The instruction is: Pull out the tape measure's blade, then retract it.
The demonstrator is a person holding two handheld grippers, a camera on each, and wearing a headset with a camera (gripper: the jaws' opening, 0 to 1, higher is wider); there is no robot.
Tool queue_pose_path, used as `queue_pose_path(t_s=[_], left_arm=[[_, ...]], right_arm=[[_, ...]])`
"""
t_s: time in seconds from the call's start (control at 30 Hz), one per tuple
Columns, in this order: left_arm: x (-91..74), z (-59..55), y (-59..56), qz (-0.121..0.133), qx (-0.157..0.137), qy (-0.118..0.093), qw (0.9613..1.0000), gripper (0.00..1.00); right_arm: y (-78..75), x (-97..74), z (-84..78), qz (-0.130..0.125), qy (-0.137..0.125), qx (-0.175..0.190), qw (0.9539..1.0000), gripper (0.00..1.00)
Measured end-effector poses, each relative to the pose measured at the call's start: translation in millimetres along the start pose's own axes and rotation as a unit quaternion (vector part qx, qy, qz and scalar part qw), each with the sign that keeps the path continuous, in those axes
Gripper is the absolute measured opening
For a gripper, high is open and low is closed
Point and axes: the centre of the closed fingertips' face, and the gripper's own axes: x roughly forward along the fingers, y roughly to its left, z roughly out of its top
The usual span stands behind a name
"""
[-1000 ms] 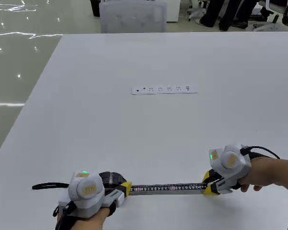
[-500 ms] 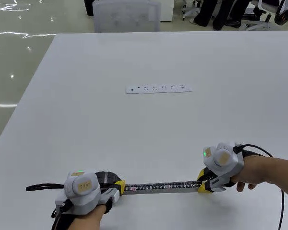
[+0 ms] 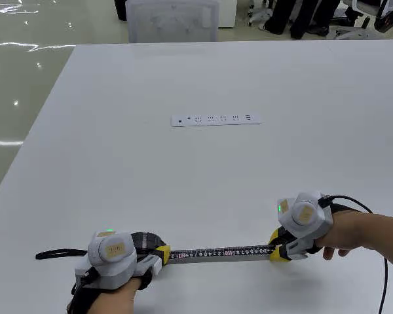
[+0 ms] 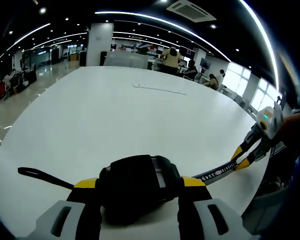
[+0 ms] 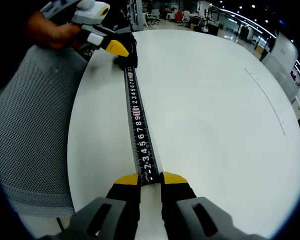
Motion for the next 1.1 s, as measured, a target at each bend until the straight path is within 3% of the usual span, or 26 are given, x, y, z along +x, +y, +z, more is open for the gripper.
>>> queue_pose_path(t_s=[0.33, 1.1], left_arm=[[-1.9, -1.3, 0.6, -0.027, -0.004, 0.008, 0.9996, 0.58], [-2.6, -2.6, -1.6, -0.035, 0.005, 0.014, 0.9993, 0.58]], right_arm=[[4.0, -1.2, 1.1, 0.001, -0.011, -0.006, 0.9999, 0.14], [0.5, 2.7, 5.0, 0.005, -0.021, 0.001, 0.9998, 0.14]])
